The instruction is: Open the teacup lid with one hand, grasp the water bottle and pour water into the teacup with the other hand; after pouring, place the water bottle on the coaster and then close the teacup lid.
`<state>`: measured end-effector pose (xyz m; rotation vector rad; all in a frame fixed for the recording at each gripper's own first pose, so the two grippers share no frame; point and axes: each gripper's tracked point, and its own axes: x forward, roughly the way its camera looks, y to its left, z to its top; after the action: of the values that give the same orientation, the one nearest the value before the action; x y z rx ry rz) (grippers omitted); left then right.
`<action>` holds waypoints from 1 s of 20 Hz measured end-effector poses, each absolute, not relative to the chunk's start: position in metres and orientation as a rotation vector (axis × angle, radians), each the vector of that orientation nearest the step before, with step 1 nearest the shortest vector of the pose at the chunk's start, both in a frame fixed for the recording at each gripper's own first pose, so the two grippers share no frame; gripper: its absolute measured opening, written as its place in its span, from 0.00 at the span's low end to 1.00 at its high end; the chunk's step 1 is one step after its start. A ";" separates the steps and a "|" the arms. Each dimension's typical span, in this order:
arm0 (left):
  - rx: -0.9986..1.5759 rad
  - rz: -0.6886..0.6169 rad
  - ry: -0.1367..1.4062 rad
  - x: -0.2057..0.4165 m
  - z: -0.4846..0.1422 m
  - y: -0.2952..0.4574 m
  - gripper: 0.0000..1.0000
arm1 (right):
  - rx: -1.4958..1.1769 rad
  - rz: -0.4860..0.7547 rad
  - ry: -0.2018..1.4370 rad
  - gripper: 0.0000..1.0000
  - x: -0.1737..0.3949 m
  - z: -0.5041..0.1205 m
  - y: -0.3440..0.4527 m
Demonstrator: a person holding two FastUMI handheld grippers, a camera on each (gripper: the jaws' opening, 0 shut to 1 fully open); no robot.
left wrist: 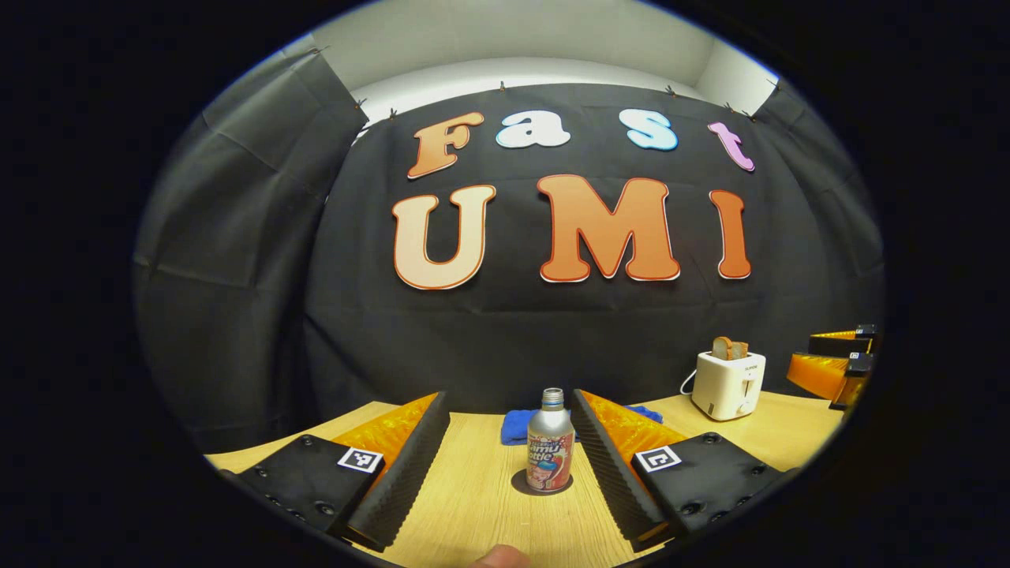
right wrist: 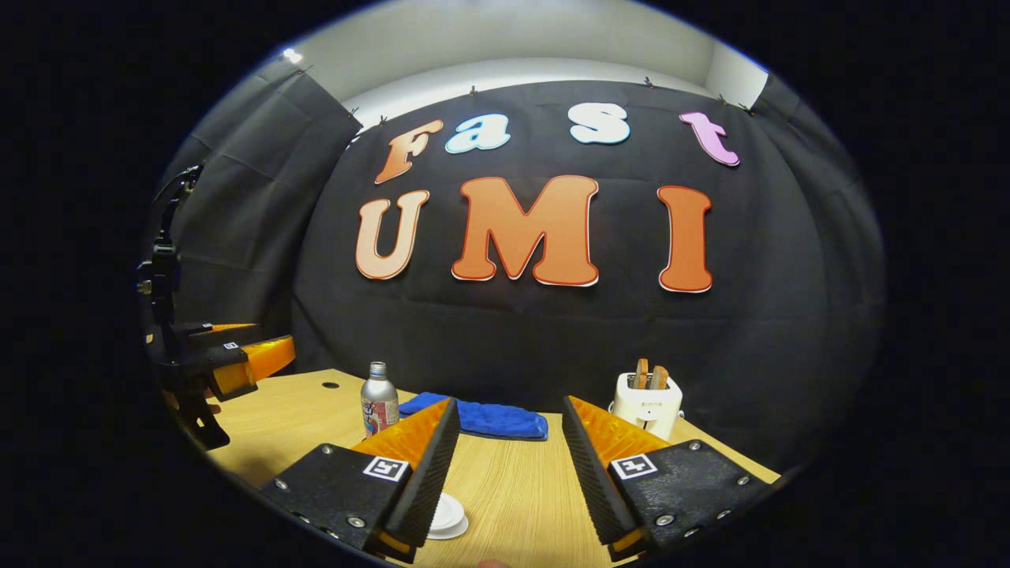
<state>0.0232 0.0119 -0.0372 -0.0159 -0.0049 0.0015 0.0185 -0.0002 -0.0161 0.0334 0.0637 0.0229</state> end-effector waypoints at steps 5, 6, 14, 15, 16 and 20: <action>0.011 0.022 -0.023 0.012 -0.026 0.017 1.00 | 0.013 0.011 0.040 0.81 0.016 -0.006 -0.003; 0.015 0.023 -0.028 0.010 -0.024 0.018 1.00 | 0.014 0.013 0.040 0.81 0.016 -0.006 -0.002; 0.021 0.025 -0.016 0.008 -0.025 0.014 1.00 | 0.012 0.020 0.051 0.82 0.013 -0.008 0.002; 0.017 0.024 -0.013 0.008 -0.026 0.013 1.00 | 0.010 0.021 0.054 0.82 0.013 -0.009 0.002; 0.016 0.026 -0.013 0.008 -0.026 0.013 1.00 | 0.008 0.021 0.056 0.83 0.013 -0.010 0.001; 0.011 0.037 -0.018 0.007 -0.024 0.015 1.00 | 0.004 0.020 0.057 0.83 0.012 -0.010 0.000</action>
<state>0.0072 0.0149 -0.0237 0.0112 -0.0177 0.0373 0.0119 -0.0003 -0.0102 0.0042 0.0575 0.0197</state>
